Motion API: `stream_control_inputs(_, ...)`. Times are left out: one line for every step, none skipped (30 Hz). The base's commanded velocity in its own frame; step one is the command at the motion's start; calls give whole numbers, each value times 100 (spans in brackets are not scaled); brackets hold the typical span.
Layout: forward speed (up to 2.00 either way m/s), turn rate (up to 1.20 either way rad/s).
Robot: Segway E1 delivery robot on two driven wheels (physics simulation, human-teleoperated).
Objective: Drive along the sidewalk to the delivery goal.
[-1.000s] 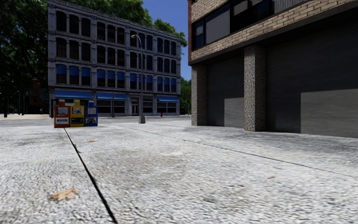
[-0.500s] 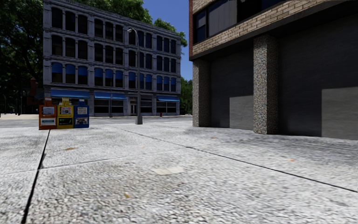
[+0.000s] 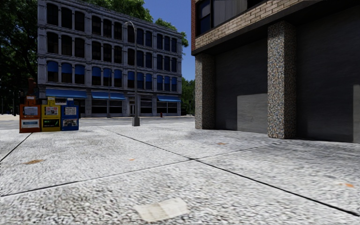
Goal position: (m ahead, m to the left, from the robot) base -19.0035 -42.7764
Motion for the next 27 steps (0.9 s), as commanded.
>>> stream_control_inputs(191,0)
stream_control_inputs(191,0)
stream_control_inputs(191,0)
stream_control_inputs(191,0)
stream_control_inputs(191,0)
stream_control_inputs(191,0)
stream_control_inputs(191,0)
stream_control_inputs(191,0)
stream_control_inputs(191,0)
stream_control_inputs(191,0)
stream_control_inputs(191,0)
stream_control_inputs(191,0)
stream_control_inputs(191,0)
stream_control_inputs(191,0)
stream_control_inputs(191,0)
stream_control_inputs(191,0)
stream_control_inputs(191,0)
stream_control_inputs(191,0)
stream_control_inputs(191,0)
stream_control_inputs(191,0)
stream_control_inputs(191,0)
stream_control_inputs(191,0)
stream_control_inputs(191,0)
stream_control_inputs(191,0)
stream_control_inputs(191,0)
stream_control_inputs(191,0)
stream_control_inputs(191,0)
